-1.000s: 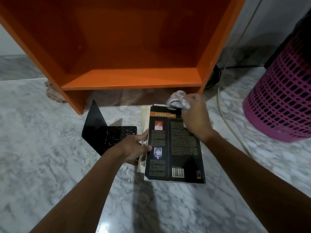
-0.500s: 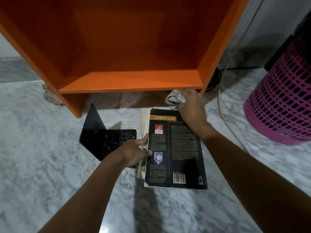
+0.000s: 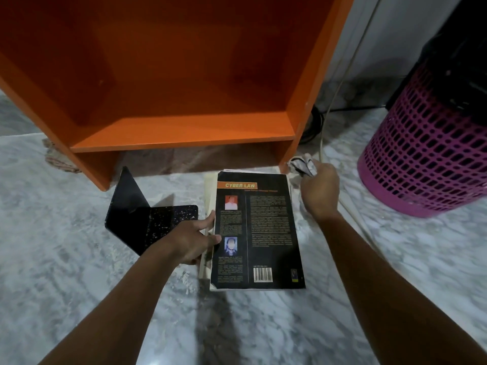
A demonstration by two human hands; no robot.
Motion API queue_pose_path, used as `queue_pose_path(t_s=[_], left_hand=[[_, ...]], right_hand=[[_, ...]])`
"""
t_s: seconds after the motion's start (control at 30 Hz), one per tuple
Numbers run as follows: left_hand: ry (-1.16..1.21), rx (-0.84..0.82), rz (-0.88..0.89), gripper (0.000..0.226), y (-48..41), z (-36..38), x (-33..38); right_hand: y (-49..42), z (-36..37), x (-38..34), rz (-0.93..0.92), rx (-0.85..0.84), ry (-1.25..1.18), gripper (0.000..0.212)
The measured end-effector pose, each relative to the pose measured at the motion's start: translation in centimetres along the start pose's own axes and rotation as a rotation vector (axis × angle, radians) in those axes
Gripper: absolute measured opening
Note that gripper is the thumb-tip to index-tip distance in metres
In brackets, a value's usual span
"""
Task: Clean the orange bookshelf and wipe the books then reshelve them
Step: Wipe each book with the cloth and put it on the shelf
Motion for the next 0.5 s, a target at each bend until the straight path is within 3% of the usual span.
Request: queue_pose_path(t_s=[0.1,0.23,0.3,0.4,0.43,0.5], left_hand=[[0.027,0.007,-0.007,0.064,0.0,0.0,0.0],[0.036,0.005,0.005,0.062,0.1,0.2,0.1],[0.023,0.004,0.017,0.062,-0.2,0.3,0.0],[0.038,0.009,0.025,0.062,-0.2,0.4,-0.3],[0.042,0.008,0.033,0.061,-0.3,0.3,-0.4],[0.051,-0.002,0.043,0.061,-0.6,0.3,-0.7]], right_hand=[[2.6,-0.3,-3.4,-0.242,0.005,0.011,0.033],[9.1,4.7,-7.3,-0.698,-0.303,0.204,0.055],[6.2,5.5,-5.1,-0.592,-0.247,0.211,0.042],[-0.8,3.5,0.5,-0.061,-0.061,0.187,0.024],[-1.4,2.9,1.1,0.004,-0.032,0.176,0.022],[-0.2,2.4,-1.1,-0.106,-0.014,0.128,0.027]])
Point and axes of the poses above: each hand's wrist, its own y-axis away from the middle knuckle, its own z-axis out of the palm, x = y × z, the point moved 9 cm from there along -y, towards the middle knuckle, and after that the axes turned 9 degrees about x, right-handed, at the moved point
